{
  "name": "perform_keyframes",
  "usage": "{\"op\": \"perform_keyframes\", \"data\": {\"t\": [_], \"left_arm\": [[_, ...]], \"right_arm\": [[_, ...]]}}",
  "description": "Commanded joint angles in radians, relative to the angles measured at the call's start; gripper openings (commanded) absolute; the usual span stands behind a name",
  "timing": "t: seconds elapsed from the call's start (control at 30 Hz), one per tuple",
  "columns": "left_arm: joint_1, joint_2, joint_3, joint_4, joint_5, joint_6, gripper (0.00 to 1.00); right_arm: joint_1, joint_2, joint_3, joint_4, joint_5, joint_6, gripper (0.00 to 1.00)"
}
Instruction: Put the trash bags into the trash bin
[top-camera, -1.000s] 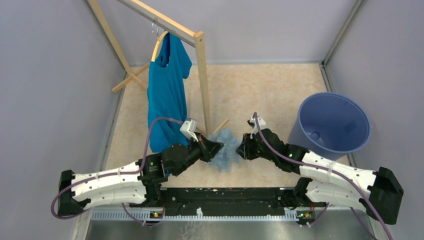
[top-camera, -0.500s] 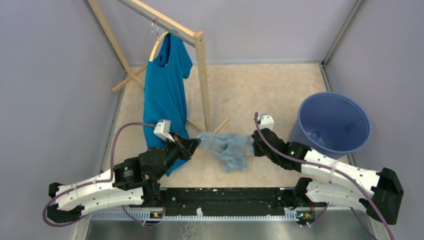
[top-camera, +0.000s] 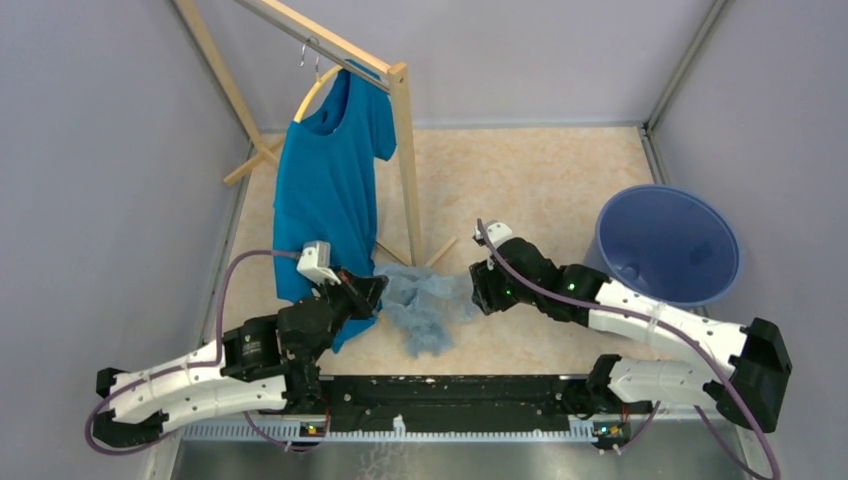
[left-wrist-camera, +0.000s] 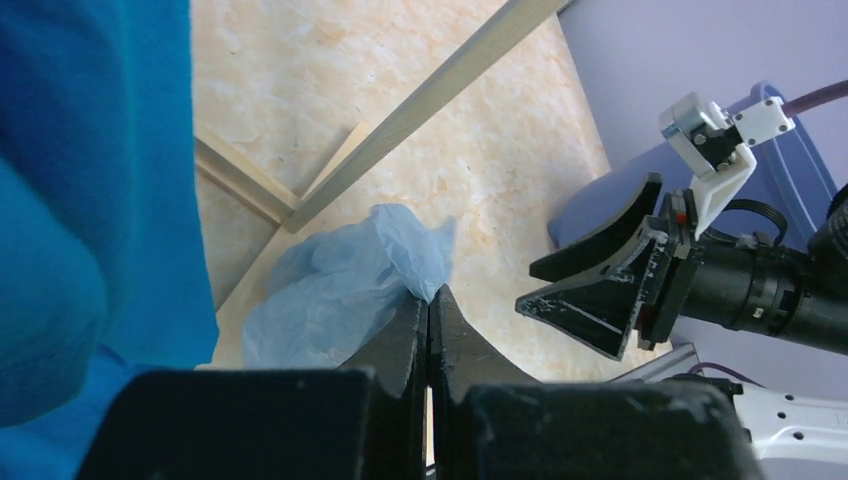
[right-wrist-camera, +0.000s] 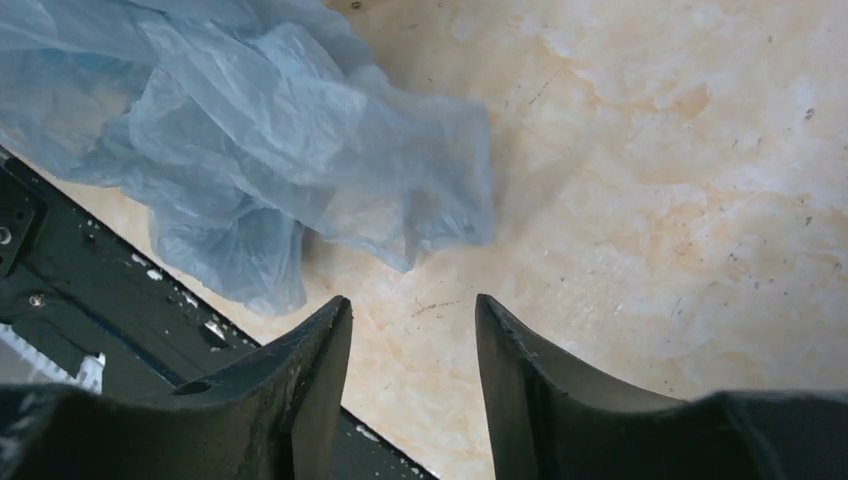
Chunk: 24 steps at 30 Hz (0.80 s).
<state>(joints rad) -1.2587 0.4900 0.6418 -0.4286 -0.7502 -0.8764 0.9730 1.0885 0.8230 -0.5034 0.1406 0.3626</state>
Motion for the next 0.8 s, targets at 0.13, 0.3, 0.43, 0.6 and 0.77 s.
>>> {"op": "perform_keyframes", "data": {"t": [0.13,0.3,0.43,0.6,0.77], "left_arm": [[0.001,-0.113,-0.055,-0.038,-0.089,-0.096,0.0],[0.001,-0.128,-0.062,-0.042,-0.084,-0.09,0.0],[0.001,-0.13,-0.052,-0.063,-0.077,-0.092,0.0],[0.001,-0.147,-0.046,-0.083,-0.052,-0.095,0.0],[0.001,-0.157,-0.048,-0.085,-0.046,-0.082,0.0]], "right_arm": [[0.003,-0.065,-0.014,-0.026,-0.01,0.201,0.66],[-0.001,0.027,-0.055,0.045,0.022,0.184,0.67],[-0.077,0.115,-0.079,0.211,-0.04,0.174,0.6],[-0.117,0.263,-0.085,0.403,-0.134,0.117,0.59],[-0.116,0.378,-0.079,0.455,-0.047,0.062,0.59]]}}
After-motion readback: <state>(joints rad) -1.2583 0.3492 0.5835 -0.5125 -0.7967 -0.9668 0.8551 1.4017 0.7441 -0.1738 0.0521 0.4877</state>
